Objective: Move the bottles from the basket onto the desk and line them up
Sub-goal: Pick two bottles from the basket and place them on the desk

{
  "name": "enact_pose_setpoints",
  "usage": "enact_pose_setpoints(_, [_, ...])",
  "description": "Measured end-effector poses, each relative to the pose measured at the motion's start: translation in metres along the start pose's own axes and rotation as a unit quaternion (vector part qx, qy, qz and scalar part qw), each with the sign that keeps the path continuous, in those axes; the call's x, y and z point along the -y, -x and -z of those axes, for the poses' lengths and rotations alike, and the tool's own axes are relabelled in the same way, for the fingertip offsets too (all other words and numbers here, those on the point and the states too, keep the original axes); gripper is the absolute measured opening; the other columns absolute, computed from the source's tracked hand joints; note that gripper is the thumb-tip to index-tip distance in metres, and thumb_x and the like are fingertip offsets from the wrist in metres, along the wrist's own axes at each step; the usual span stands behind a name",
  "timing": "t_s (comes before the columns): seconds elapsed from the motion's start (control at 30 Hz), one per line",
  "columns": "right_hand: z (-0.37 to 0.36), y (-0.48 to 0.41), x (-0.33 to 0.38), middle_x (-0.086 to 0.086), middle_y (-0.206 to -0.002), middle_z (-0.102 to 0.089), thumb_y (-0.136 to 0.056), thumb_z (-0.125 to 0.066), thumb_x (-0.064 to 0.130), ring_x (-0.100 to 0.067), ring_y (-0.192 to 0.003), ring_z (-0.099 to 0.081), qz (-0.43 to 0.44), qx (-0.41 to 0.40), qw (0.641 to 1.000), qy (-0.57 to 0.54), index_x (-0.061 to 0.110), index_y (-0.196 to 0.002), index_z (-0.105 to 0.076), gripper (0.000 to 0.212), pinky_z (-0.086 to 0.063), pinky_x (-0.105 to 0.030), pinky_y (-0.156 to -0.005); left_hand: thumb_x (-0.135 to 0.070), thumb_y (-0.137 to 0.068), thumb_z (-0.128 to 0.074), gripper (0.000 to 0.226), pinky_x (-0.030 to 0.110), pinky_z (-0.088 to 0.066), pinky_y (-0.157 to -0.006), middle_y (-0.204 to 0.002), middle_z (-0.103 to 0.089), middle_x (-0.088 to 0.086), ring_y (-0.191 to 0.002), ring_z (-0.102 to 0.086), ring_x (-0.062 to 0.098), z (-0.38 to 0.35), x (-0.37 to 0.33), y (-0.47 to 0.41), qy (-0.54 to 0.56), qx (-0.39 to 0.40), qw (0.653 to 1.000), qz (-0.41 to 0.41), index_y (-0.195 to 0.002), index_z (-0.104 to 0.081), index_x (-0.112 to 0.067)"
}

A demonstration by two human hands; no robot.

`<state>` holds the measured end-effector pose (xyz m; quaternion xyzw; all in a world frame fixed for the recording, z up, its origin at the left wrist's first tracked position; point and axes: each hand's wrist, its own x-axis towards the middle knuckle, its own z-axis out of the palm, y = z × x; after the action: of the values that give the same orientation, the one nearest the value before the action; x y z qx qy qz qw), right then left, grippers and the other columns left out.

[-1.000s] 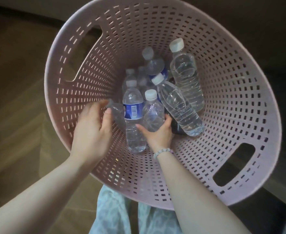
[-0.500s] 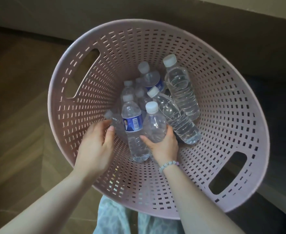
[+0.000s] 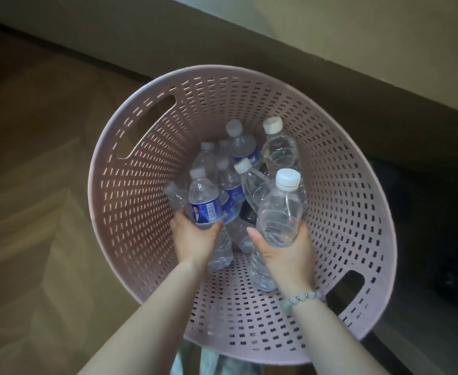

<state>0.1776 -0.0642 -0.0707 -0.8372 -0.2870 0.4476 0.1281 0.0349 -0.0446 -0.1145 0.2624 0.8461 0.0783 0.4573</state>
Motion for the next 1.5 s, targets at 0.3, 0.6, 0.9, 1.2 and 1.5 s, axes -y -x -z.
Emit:
enact_pose_setpoints(0.3, [0.008, -0.010, -0.013, 0.019, -0.088, -0.058, -0.056, -0.083, 0.047, -0.001, -0.080, -0.057, 0.030, 0.005, 0.999, -0.015, 0.031, -0.102, -0.048, 0.061, -0.044, -0.023, -0.071, -0.033, -0.059, -0.087, 0.102, 0.037, -0.034, -0.102, -0.136, -0.036, 0.014, -0.125, -0.040, 0.029, -0.052, 0.007, -0.018, 0.103, -0.087, 0.987, 0.088, -0.137, -0.028, -0.006])
enact_pose_setpoints(0.6, [0.005, -0.013, -0.020, 0.020, -0.090, -0.057, -0.054, -0.082, 0.049, 0.004, -0.082, -0.055, 0.044, 0.010, 0.999, -0.024, 0.032, -0.105, -0.047, 0.064, -0.043, -0.023, -0.071, -0.026, -0.061, -0.085, 0.096, 0.041, -0.040, -0.092, -0.134, -0.039, 0.014, -0.116, -0.050, 0.036, -0.076, 0.012, -0.016, 0.119, -0.113, 0.980, 0.111, -0.135, -0.026, -0.011])
enact_pose_setpoints(0.9, [0.007, -0.007, -0.015, 0.016, -0.091, -0.062, -0.054, -0.082, 0.049, -0.003, -0.082, -0.060, 0.034, -0.007, 0.999, -0.034, 0.029, -0.105, -0.051, 0.063, -0.044, -0.023, -0.069, -0.028, -0.060, -0.083, 0.089, 0.040, -0.048, -0.090, -0.128, -0.047, 0.007, -0.107, -0.056, 0.026, -0.049, 0.014, -0.011, 0.064, -0.059, 0.996, -0.020, -0.133, -0.033, -0.011])
enact_pose_setpoints(1.2, [0.033, 0.024, 0.021, 0.021, -0.081, -0.056, -0.061, -0.084, 0.040, -0.002, -0.073, -0.056, 0.031, -0.018, 0.998, -0.050, 0.030, -0.099, -0.049, 0.052, -0.037, -0.017, -0.060, -0.025, -0.058, -0.083, 0.087, 0.029, -0.050, -0.081, -0.106, -0.064, -0.005, -0.093, -0.062, 0.014, 0.038, -0.041, 0.030, 0.009, 0.020, 0.985, -0.174, -0.128, -0.032, -0.029])
enact_pose_setpoints(1.5, [0.098, 0.095, 0.111, 0.022, -0.090, -0.058, -0.055, -0.084, 0.049, -0.004, -0.083, -0.056, 0.078, -0.032, 0.985, -0.148, 0.035, -0.105, -0.052, 0.061, -0.043, -0.023, -0.076, -0.020, -0.057, -0.085, 0.083, 0.014, -0.043, -0.072, -0.092, -0.054, -0.033, -0.085, -0.055, -0.012, 0.152, -0.130, 0.123, 0.013, 0.052, 0.961, -0.271, -0.112, -0.030, -0.049])
